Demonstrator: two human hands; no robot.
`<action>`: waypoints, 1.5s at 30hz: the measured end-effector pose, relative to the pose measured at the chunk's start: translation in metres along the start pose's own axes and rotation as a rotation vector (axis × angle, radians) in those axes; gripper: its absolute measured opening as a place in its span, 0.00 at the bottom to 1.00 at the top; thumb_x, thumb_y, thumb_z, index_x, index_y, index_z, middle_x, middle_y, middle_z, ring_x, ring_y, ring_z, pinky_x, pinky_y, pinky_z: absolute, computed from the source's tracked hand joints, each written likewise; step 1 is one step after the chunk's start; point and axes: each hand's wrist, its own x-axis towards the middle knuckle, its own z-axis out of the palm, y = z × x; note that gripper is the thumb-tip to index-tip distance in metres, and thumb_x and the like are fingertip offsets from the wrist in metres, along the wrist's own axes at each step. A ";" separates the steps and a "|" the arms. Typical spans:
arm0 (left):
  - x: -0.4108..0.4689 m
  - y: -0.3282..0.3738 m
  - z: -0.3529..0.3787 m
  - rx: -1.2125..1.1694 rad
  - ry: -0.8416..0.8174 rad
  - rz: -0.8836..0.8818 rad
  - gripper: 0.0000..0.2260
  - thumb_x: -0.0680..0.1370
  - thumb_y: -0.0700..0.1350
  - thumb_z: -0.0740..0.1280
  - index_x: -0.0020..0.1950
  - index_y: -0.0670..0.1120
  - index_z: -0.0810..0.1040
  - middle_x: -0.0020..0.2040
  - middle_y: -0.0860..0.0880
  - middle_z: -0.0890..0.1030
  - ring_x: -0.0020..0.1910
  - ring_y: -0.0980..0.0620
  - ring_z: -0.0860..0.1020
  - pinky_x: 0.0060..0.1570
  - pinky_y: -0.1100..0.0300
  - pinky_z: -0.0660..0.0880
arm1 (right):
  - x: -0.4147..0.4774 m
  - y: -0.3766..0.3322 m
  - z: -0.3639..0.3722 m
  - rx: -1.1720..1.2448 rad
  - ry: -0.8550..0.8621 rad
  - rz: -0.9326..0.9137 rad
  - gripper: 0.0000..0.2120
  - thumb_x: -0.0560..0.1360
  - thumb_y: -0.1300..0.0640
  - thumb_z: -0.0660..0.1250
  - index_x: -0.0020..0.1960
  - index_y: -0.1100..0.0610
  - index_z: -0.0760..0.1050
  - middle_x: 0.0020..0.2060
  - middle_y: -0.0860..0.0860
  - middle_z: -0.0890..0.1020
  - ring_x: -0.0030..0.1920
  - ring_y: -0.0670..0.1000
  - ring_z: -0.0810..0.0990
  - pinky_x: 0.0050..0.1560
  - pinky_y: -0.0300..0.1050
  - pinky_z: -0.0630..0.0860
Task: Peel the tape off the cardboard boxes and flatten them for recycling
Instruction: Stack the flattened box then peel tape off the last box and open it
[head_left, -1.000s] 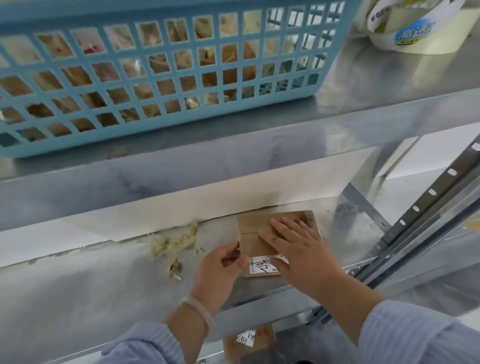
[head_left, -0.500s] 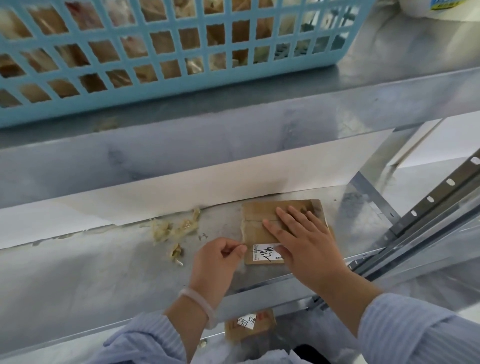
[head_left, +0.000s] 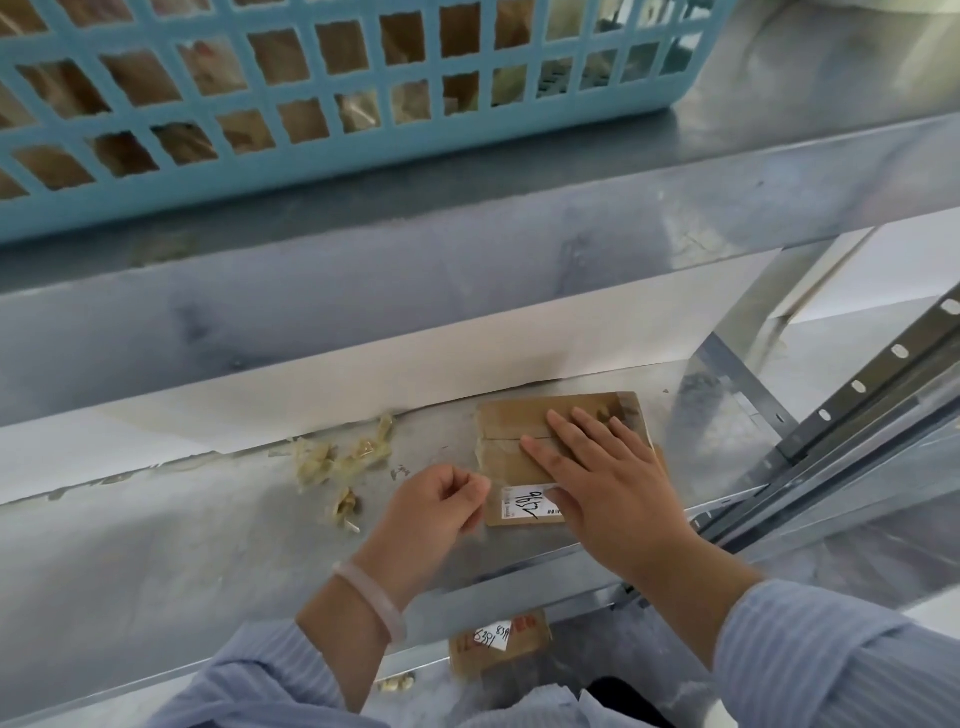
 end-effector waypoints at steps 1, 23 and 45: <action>0.002 -0.002 0.000 0.080 0.024 0.068 0.09 0.77 0.42 0.69 0.37 0.47 0.78 0.32 0.51 0.79 0.36 0.51 0.75 0.47 0.51 0.77 | 0.000 0.000 0.000 0.001 0.002 0.002 0.24 0.78 0.44 0.53 0.73 0.44 0.67 0.72 0.51 0.70 0.72 0.56 0.68 0.71 0.60 0.65; 0.015 0.016 -0.009 0.874 0.068 0.799 0.03 0.76 0.38 0.69 0.43 0.44 0.79 0.45 0.51 0.82 0.46 0.49 0.78 0.48 0.54 0.75 | 0.003 0.002 0.008 0.009 0.058 -0.006 0.23 0.78 0.44 0.55 0.73 0.43 0.67 0.72 0.51 0.71 0.72 0.56 0.68 0.71 0.59 0.65; 0.034 0.008 -0.019 0.681 0.066 0.764 0.05 0.73 0.45 0.72 0.46 0.55 0.84 0.43 0.60 0.79 0.45 0.61 0.77 0.49 0.72 0.71 | 0.007 -0.005 0.000 0.150 0.164 0.045 0.20 0.77 0.40 0.57 0.64 0.42 0.77 0.66 0.48 0.77 0.68 0.54 0.73 0.66 0.58 0.69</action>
